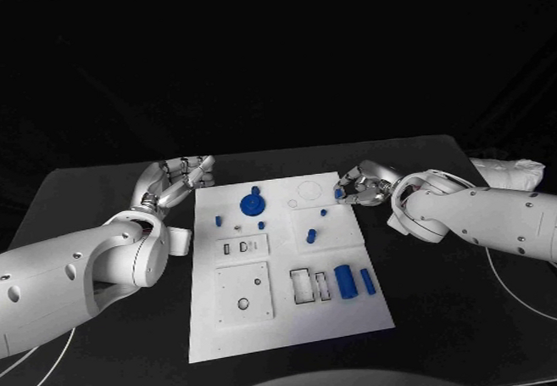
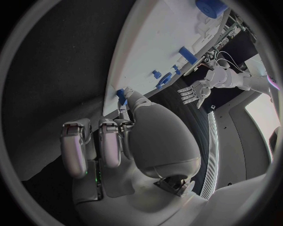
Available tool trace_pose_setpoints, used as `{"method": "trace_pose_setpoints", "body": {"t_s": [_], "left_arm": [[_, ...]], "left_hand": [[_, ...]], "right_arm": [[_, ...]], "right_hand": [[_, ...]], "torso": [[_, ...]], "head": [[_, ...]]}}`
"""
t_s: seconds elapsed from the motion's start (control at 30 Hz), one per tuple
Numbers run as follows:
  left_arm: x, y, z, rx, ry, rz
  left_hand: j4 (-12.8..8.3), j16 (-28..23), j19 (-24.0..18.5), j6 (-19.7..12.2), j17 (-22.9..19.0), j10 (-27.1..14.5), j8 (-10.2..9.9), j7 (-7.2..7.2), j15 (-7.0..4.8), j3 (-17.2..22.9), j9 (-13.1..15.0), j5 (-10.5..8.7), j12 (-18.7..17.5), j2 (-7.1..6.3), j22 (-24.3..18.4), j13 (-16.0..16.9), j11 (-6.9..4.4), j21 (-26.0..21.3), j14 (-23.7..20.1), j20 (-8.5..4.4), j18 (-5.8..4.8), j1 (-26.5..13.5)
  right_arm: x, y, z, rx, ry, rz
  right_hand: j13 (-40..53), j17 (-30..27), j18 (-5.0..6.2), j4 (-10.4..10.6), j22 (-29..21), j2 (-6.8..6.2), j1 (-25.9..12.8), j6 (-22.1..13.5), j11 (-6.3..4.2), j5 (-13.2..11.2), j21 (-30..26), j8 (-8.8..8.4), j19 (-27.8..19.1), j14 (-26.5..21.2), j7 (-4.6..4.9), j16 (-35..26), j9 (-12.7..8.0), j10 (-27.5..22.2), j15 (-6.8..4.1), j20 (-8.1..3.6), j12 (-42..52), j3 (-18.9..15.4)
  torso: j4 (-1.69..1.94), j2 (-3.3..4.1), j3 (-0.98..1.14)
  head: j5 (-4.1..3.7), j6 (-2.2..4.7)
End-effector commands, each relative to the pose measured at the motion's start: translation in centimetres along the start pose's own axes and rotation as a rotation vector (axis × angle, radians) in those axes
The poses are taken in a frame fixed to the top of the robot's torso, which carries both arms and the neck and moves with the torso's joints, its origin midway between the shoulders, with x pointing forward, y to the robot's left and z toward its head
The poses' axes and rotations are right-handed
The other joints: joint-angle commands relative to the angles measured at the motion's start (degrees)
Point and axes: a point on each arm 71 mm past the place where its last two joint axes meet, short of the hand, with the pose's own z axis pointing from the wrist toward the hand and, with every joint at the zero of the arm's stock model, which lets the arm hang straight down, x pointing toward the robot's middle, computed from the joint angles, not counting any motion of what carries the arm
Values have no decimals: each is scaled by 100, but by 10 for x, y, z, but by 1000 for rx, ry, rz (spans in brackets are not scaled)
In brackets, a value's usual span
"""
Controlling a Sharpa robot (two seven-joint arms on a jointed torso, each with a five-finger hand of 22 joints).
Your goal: Assemble the parts on the task board
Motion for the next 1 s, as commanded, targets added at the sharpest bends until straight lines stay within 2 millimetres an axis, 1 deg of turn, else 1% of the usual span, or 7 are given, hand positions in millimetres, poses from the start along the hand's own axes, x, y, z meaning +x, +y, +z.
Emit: {"method": "trace_pose_setpoints", "body": {"t_s": [0.03, 0.17, 0.3, 0.53, 0.7, 0.83, 1.0], "left_arm": [[2, -2, 0, 14, 15, -9], [3, -2, 0, 14, 15, -10], [3, -2, 1, 14, 14, -9], [2, -2, 1, 14, 12, -8], [2, -1, 1, 15, 11, -6], [1, -1, 1, 15, 8, -5], [1, -1, 2, 15, 6, -3]], "left_hand": [[-7, -29, -37, -53, 4, 28, 4, 204, 1, -25, 6, 34, -40, 40, -6, -3, 14, -20, -26, -3, 38, 5], [-7, -29, -37, -53, 4, 28, 4, 204, 1, -25, 6, 34, -40, 40, -6, -3, 14, -20, -26, -3, 38, 5], [-7, -29, -37, -53, 4, 28, 4, 204, 1, -25, 6, 34, -40, 40, -6, -3, 14, -20, -26, -3, 38, 5], [-7, -29, -37, -53, 4, 28, 4, 204, 1, -25, 6, 34, -40, 40, -6, -3, 14, -20, -26, -3, 38, 5], [-8, -30, -39, -54, 4, 27, 4, 204, 1, -28, 6, 34, -43, 41, -8, -3, 14, -21, -27, -3, 38, 8], [-8, -30, -39, -54, 4, 27, 4, 204, 1, -28, 6, 34, -43, 41, -8, -3, 14, -21, -27, -3, 38, 8], [-8, -30, -39, -54, 4, 27, 4, 204, 1, -28, 6, 34, -43, 41, -8, -3, 14, -21, -27, -3, 38, 8]], "right_arm": [[2, 1, 0, 2, 12, -12], [2, 1, 0, 0, 7, -12], [1, 2, 0, -8, -6, -11], [0, 9, -1, -49, -48, 10], [-1, 18, -4, -82, -88, 63], [-2, 33, -7, -122, -100, 104], [3, 63, -9, -189, -84, 134]], "right_hand": [[1507, 1509, -81, 2, 1510, 87, 18, 163, -31, 1, 26, 72, 600, 617, 23, 23, 6, 590, -42, -45, 22, 21], [1507, 1509, -81, -1, 1510, 144, 39, 450, 22, -4, 26, 167, 600, 617, 76, 23, 29, 590, -23, -37, 22, 18], [1507, 1509, -81, -26, 1510, 179, 78, 628, 67, 4, 26, 210, 600, 617, 90, 23, 35, 590, 10, -13, 22, 12], [1507, 1509, -81, -47, 1510, 184, 105, 720, 89, 11, 26, 224, 600, 617, 109, 23, 34, 590, 29, 4, 22, -2], [1507, 1509, -81, -76, 1510, 181, 141, 790, 113, 16, 26, 230, 600, 617, 135, 23, 31, 590, 47, 20, 22, -13], [1507, 1509, -81, -92, 1510, 181, 162, 814, 125, 26, 26, 228, 600, 617, 148, 23, 28, 590, 56, 28, 22, -15], [1507, 1509, -81, -110, 1510, 181, 184, 827, 138, 43, 26, 219, 600, 617, 164, 23, 21, 590, 67, 37, 22, -17]], "torso": [[0, -1, 2], [-2, 5, 3], [1, -1, 4], [-5, -6, 4], [2, -1, 0], [2, 1, 4], [5, -2, 0]], "head": [[4, -23], [12, -26], [18, -29], [40, -32], [66, -15], [134, -25], [246, -57]]}}
